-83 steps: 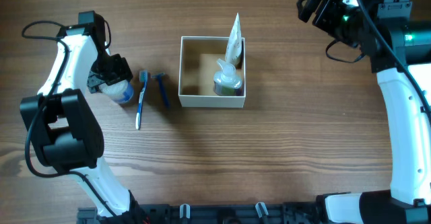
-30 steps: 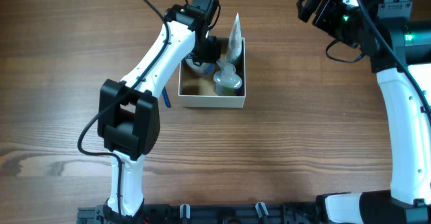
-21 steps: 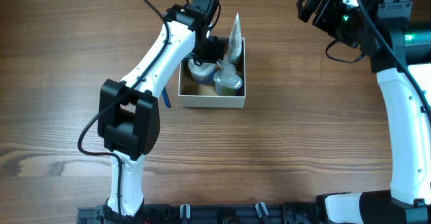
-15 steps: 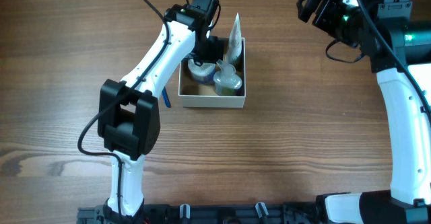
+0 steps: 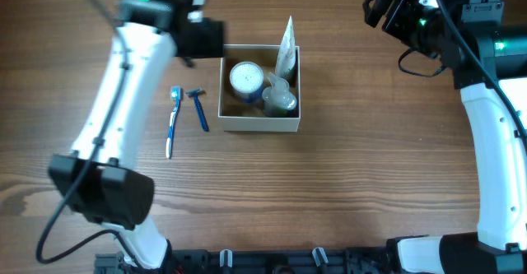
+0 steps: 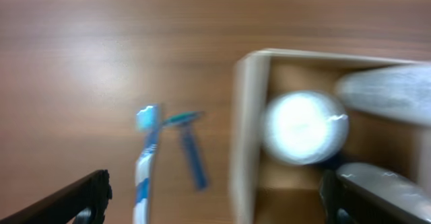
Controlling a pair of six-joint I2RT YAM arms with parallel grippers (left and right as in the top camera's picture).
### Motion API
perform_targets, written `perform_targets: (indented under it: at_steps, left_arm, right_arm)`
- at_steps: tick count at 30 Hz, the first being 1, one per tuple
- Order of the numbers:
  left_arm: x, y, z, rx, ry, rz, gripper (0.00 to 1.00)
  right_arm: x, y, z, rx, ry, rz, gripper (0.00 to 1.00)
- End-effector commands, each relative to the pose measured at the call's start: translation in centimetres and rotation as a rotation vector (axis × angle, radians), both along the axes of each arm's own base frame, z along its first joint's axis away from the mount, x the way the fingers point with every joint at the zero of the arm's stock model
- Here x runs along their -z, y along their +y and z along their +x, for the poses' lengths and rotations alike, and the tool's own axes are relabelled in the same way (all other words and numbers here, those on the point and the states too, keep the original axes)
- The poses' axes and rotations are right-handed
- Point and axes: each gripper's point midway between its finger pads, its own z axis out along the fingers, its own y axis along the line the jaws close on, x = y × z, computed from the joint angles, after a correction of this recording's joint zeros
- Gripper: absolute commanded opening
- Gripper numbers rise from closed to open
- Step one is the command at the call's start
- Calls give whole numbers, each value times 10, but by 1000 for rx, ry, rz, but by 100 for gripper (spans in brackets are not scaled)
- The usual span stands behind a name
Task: Pack container
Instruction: 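Release the tub and move the left gripper back to the toothbrush, then grasp the blue toothbrush by its handle with the left gripper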
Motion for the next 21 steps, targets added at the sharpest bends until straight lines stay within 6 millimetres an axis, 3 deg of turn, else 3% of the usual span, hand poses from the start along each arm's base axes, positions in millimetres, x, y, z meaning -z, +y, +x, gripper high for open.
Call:
perform_targets:
  at_steps: [1, 6, 15, 17, 21]
  left_arm:
    - [36, 56, -18, -131, 173, 38, 99]
    - [76, 75, -49, -182, 355, -16, 93]
    - [173, 78, -62, -159, 367, -8, 93]
    - [188, 78, -65, -137, 359, -6, 92]
    - [202, 78, -64, -114, 331, -4, 78]
  right_arm:
    - [-1, 1, 0, 3, -2, 10, 100]
    - [-1, 1, 0, 2, -2, 11, 100]
    - [-1, 1, 0, 3, -2, 10, 100]
    - [-1, 1, 0, 3, -2, 10, 100]
    - [-1, 1, 0, 2, -2, 11, 100]
